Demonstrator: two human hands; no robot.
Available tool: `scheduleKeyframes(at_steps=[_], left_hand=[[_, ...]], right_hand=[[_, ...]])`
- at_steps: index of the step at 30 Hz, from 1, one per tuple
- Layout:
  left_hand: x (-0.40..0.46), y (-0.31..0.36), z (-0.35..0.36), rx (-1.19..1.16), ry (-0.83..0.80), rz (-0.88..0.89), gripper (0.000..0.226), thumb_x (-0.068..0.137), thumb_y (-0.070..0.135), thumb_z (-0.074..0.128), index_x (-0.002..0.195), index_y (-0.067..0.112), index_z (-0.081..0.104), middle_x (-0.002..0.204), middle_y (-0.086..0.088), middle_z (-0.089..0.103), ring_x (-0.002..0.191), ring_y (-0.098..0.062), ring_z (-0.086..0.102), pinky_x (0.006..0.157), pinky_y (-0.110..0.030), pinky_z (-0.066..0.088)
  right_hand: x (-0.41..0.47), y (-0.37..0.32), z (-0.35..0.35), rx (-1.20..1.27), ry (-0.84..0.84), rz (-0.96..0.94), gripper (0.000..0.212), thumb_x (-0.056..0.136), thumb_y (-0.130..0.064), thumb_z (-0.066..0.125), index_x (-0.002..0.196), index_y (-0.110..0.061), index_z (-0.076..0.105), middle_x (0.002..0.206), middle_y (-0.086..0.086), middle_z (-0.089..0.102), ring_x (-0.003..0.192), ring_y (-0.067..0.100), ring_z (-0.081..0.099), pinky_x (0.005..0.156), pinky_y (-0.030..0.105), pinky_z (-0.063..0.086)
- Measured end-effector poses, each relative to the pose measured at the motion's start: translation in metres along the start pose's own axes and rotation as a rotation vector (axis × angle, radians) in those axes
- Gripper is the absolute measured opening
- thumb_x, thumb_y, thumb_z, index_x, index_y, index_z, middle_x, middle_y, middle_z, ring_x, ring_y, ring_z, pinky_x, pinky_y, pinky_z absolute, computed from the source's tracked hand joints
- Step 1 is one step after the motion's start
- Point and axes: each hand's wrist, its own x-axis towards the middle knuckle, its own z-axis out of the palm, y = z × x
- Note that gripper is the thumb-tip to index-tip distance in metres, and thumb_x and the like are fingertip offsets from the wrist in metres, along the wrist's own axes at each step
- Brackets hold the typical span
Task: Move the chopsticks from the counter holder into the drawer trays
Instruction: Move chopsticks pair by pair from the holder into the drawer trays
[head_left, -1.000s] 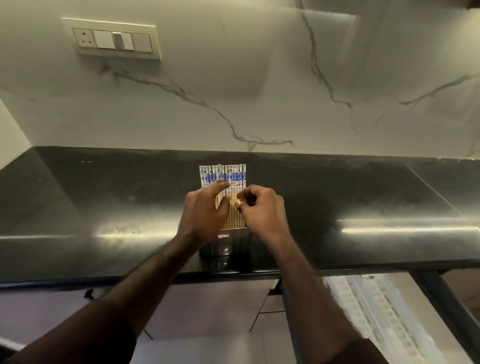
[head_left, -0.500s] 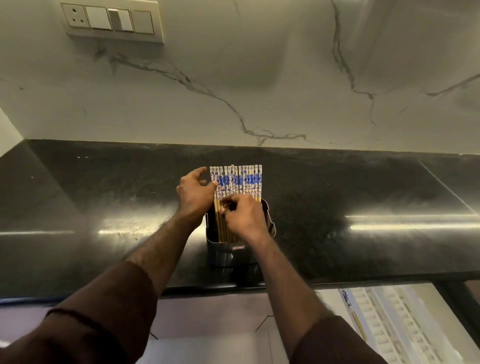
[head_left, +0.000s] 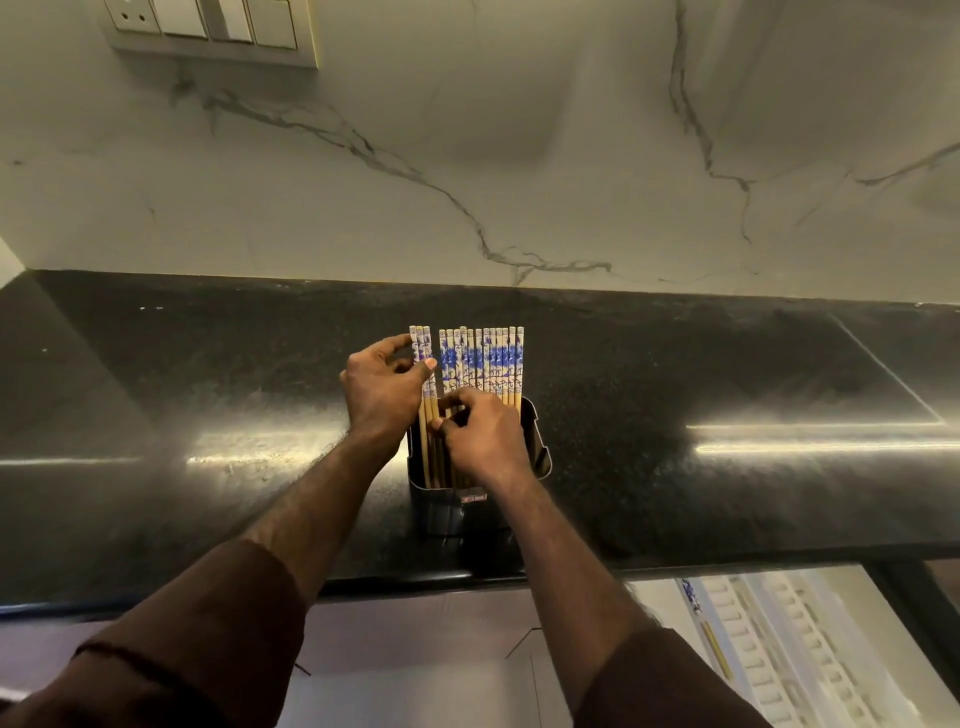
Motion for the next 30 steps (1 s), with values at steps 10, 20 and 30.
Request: scheduleKeyframes(at_steps=[10,20,30], left_hand=[[-0.020,0.107,-0.033,-0.172,-0.163,0.256,0.038,0.080,0.004,0.073,0.117,0.009,0.064,0.103,-0.007,0.073,0.091,-0.014,0.073,0.079,-0.036,0.060],[-0.091,0.178,-0.009,-0.379,-0.494,0.137,0.027,0.080,0.008,0.071,0.106,0.005,0.068,0.094,-0.009,0.076,0.086,-0.022,0.074,0.071,-0.028,0.059],[-0.206,0.183,0.071,-0.435,-0.664,0.049,0.024,0.082,0.007,0.069,0.105,0.002,0.067,0.095,-0.015,0.075,0.086,-0.027,0.074,0.073,-0.035,0.061]], right_hand=[[-0.029,-0.025,-0.036,0.363,-0.005,-0.144,0.024,0.097,-0.018,0.056,0.118,-0.012,0.064,0.107,0.004,0.072,0.096,0.012,0.067,0.085,0.030,0.053],[-0.106,-0.017,-0.120,0.708,-0.020,-0.172,0.016,0.094,-0.010,0.059,0.106,-0.006,0.069,0.085,0.008,0.075,0.075,0.018,0.071,0.074,0.034,0.059],[-0.208,0.064,-0.199,0.669,0.069,-0.130,0.014,0.094,-0.008,0.059,0.102,0.000,0.068,0.087,0.017,0.073,0.078,0.029,0.070,0.079,0.042,0.061]])
